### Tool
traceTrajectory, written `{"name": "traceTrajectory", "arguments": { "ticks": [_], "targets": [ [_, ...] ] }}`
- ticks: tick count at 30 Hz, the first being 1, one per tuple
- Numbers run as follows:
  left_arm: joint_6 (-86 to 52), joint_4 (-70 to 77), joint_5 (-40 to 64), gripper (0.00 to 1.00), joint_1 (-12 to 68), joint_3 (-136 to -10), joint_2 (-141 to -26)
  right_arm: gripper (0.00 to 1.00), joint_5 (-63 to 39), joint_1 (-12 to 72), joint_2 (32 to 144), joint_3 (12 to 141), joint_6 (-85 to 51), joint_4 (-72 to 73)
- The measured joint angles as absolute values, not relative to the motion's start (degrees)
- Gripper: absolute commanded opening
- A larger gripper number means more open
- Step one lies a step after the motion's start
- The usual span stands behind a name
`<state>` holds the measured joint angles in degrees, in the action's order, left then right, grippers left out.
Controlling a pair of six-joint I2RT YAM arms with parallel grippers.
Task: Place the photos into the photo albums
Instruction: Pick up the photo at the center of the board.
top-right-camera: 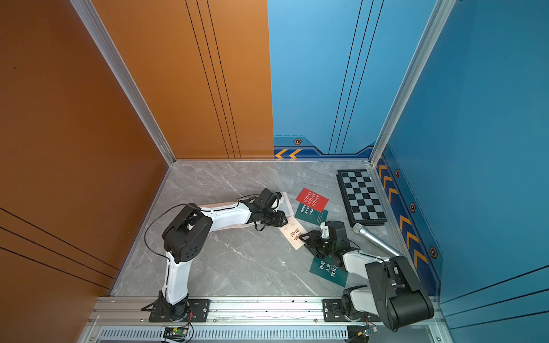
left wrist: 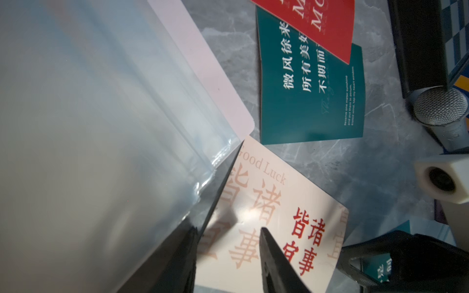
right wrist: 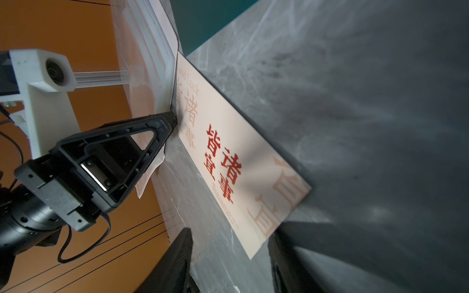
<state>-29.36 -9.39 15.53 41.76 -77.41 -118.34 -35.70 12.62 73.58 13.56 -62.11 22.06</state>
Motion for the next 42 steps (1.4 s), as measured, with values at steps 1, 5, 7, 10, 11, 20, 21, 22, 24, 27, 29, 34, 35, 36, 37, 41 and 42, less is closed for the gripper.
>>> {"name": "traceTrajectory", "arguments": {
  "ticks": [1, 5, 7, 10, 11, 20, 21, 22, 24, 27, 29, 34, 35, 36, 37, 41, 42],
  "targets": [
    [-29.36, -9.04, 15.51, 0.42, 41.89, -77.25, -118.30, 0.51, -35.44, 12.56, 72.60, 13.34, -62.46, 22.04],
    [-29.39, -8.19, 15.51, 0.41, 42.06, -76.77, -118.19, 0.51, -34.20, 11.99, 68.07, 13.26, -63.11, 22.24],
    [-29.39, -7.86, 15.49, 0.41, 42.26, -76.60, -118.17, 0.51, -34.20, 11.81, 66.26, 13.26, -63.31, 22.52],
    [-29.39, -7.35, 15.51, 0.41, 42.50, -76.16, -117.95, 0.49, -34.20, 11.51, 64.07, 13.26, -63.48, 22.61],
    [-29.39, -7.31, 15.51, 0.41, 42.54, -76.01, -117.84, 0.48, -34.15, 11.44, 63.53, 13.26, -63.53, 22.61],
    [-29.93, -7.49, 15.66, 0.41, 42.87, -74.08, -116.25, 0.31, -32.40, 10.41, 62.63, 13.30, -62.81, 22.39],
    [-30.00, -7.53, 15.68, 0.41, 42.87, -73.91, -116.09, 0.29, -32.23, 10.37, 62.63, 13.32, -62.76, 22.22],
    [-30.02, -7.62, 15.70, 0.41, 42.87, -73.78, -115.92, 0.27, -32.01, 10.33, 62.63, 13.32, -62.76, 22.04],
    [-30.04, -7.75, 15.70, 0.41, 42.87, -73.43, -115.66, 0.25, -31.51, 10.22, 62.63, 13.39, -62.54, 21.58],
    [-30.44, -8.01, 15.73, 0.41, 42.89, -73.08, -115.31, 0.22, -31.14, 9.93, 62.63, 13.76, -61.78, 20.25],
    [-30.68, -8.03, 15.73, 0.41, 42.92, -73.08, -115.28, 0.21, -31.11, 9.65, 62.81, 14.06, -61.36, 19.88],
    [-31.09, -8.01, 15.73, 0.41, 42.92, -73.08, -115.28, 0.19, -30.87, 8.97, 63.94, 15.38, -60.64, 19.38],
    [-31.14, -8.01, 15.75, 0.41, 42.92, -73.08, -115.28, 0.18, -30.79, 8.97, 64.34, 15.64, -60.36, 19.40],
    [-31.14, -8.01, 15.75, 0.41, 42.92, -73.08, -115.28, 0.18, -30.76, 8.95, 64.62, 15.79, -60.25, 19.44],
    [-31.31, -8.01, 15.79, 0.41, 42.92, -73.08, -115.28, 0.17, -30.76, 8.93, 65.08, 15.92, -60.20, 19.46],
    [-31.35, -8.08, 16.16, 0.41, 43.09, -73.08, -115.28, 0.11, -30.76, 8.91, 66.39, 16.10, -59.86, 19.49],
    [-31.35, -8.12, 16.29, 0.41, 43.16, -73.08, -115.28, 0.08, -30.76, 8.88, 66.61, 16.23, -59.77, 19.49]
  ]
}}
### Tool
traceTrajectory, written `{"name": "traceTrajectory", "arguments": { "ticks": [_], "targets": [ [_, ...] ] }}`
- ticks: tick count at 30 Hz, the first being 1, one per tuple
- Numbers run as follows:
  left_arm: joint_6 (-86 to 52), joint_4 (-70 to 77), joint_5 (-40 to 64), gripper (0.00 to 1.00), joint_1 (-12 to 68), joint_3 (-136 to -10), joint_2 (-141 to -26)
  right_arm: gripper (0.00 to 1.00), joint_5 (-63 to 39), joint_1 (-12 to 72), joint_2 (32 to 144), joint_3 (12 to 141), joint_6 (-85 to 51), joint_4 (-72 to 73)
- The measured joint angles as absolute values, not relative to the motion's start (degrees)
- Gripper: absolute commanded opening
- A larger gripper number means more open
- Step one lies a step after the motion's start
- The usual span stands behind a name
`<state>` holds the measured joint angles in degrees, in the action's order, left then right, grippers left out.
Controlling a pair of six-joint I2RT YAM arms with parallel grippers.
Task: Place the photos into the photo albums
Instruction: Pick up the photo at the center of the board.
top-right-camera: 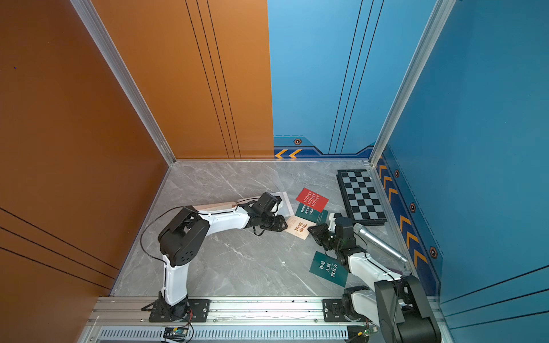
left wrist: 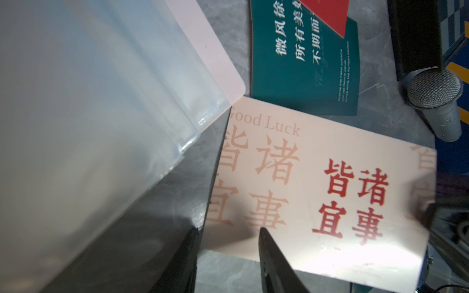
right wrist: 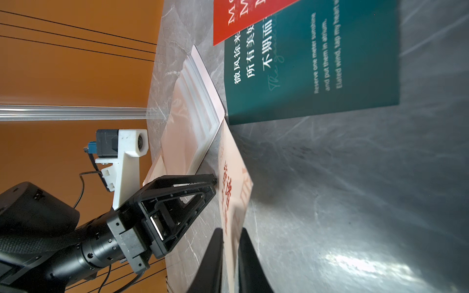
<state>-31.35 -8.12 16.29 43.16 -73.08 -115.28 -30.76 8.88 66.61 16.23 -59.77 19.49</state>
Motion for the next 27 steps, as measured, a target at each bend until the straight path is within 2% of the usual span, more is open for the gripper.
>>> {"name": "traceTrajectory", "arguments": {
  "ticks": [2, 9, 18, 27],
  "targets": [
    [-31.44, -8.16, 16.62, 0.41, 43.18, -73.08, -115.28, 0.00, -30.76, 8.80, 67.18, 16.71, -59.20, 19.49],
    [-32.32, -8.64, 17.21, 0.41, 43.11, -72.44, -114.59, 0.00, -31.22, 8.43, 68.20, 19.53, -58.04, 16.03],
    [-34.17, -12.34, 17.87, 0.41, 41.04, -69.43, -106.39, 0.00, -32.88, 6.74, 64.07, 34.02, -48.51, -6.50],
    [-35.68, -15.38, 16.93, 0.41, 35.48, -66.41, -96.20, 0.00, -38.70, 6.35, 65.95, 48.47, -40.07, -24.80]
  ]
}}
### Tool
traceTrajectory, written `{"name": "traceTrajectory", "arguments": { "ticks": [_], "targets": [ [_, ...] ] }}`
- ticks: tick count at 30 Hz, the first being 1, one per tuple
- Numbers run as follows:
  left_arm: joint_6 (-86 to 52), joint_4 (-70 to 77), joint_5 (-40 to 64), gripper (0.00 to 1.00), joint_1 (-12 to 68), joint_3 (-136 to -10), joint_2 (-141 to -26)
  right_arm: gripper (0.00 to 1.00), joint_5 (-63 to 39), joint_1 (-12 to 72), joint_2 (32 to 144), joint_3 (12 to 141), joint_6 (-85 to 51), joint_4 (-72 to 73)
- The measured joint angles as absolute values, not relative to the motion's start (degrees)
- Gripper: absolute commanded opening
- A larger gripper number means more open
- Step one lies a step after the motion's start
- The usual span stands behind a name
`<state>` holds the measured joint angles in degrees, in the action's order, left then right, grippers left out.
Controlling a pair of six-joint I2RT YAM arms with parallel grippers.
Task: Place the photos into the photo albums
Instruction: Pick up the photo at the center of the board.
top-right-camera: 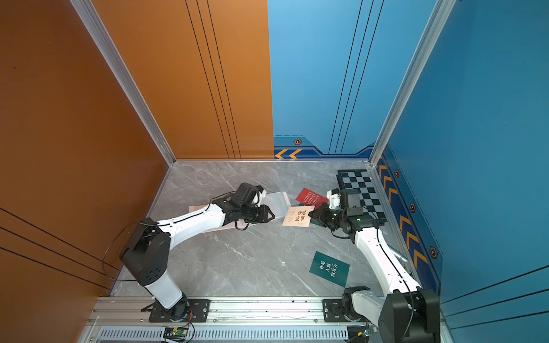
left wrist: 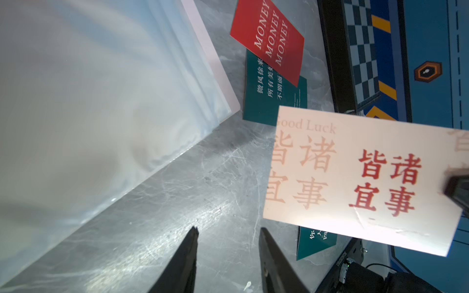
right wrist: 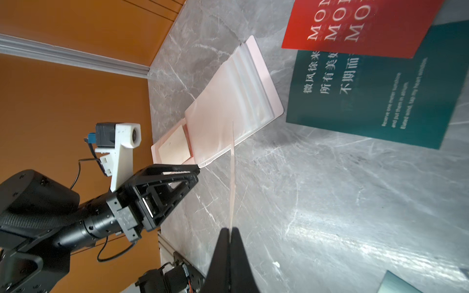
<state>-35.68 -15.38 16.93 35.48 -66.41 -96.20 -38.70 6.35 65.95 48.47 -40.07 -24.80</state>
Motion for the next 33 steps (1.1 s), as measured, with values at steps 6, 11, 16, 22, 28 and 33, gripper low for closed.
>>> {"name": "traceTrajectory", "arguments": {
  "ticks": [6, 11, 16, 22, 28, 33],
  "targets": [
    [-35.88, -18.26, 15.49, 0.41, 26.30, -64.77, -91.83, 0.00, -41.52, 6.72, 71.88, 56.58, -35.68, -29.21],
    [-36.05, -19.57, 14.98, 0.41, 18.39, -63.55, -89.56, 0.00, -43.03, 9.34, 80.77, 65.73, -32.71, -30.33],
    [-36.03, -19.97, 15.07, 0.42, 11.51, -62.11, -88.53, 0.00, -44.86, 13.43, 91.15, 76.31, -31.24, -30.39],
    [-35.35, -20.80, 16.53, 0.41, 5.48, -60.25, -87.77, 0.00, -45.32, 17.26, 100.71, 83.90, -31.05, -29.58],
    [-32.58, -22.65, 19.64, 0.41, 1.58, -60.10, -87.68, 0.00, -46.63, 18.98, 109.34, 90.85, -29.98, -29.43],
    [-30.06, -24.86, 21.12, 0.41, -1.48, -60.10, -87.31, 0.00, -49.32, 19.49, 116.53, 99.48, -29.78, -29.08]
  ]
}}
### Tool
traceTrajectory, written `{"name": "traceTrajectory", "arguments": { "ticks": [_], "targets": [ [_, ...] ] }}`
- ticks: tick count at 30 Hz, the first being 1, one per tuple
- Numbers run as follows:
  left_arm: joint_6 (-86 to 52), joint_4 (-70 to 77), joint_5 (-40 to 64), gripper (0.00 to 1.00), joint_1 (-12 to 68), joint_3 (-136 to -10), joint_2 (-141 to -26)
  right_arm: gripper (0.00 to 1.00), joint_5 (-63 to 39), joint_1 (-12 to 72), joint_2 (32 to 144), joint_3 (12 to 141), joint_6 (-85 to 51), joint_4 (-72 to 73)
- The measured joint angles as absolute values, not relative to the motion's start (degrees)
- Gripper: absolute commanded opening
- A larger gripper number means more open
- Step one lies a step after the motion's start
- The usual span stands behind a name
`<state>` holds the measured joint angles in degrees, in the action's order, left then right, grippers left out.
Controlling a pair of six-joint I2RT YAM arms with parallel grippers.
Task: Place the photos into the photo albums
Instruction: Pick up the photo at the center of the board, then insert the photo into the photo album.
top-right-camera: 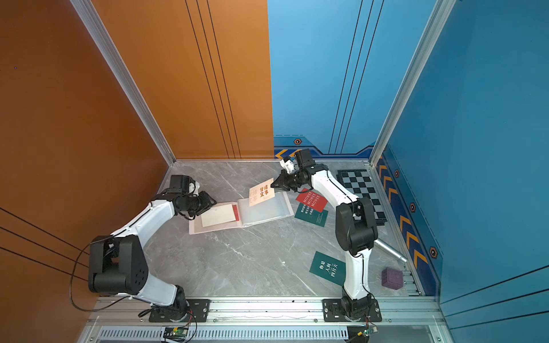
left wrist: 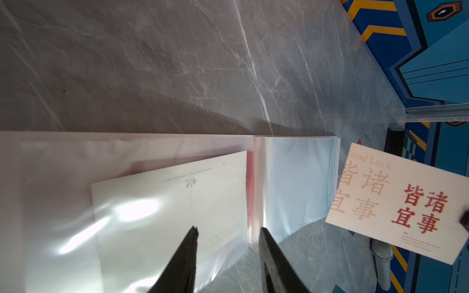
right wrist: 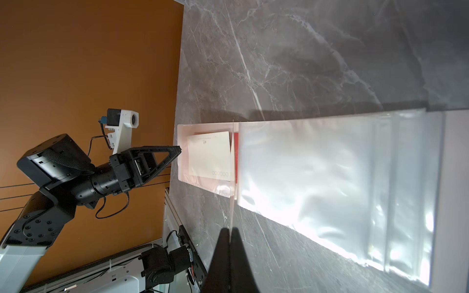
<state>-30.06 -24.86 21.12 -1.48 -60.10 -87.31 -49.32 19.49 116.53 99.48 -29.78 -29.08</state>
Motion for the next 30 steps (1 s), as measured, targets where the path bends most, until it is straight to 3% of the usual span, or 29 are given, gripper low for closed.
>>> {"name": "traceTrajectory", "arguments": {
  "ticks": [17, 30],
  "targets": [
    [-29.36, -26.96, 20.51, 0.38, 2.46, -56.88, -87.11, 0.00, -50.74, 18.85, 121.67, 101.21, -25.85, -29.50],
    [-28.34, -29.65, 16.75, 0.36, -1.61, -55.09, -86.28, 0.00, -51.16, 22.35, 122.28, 101.03, -24.16, -29.58]
  ]
}}
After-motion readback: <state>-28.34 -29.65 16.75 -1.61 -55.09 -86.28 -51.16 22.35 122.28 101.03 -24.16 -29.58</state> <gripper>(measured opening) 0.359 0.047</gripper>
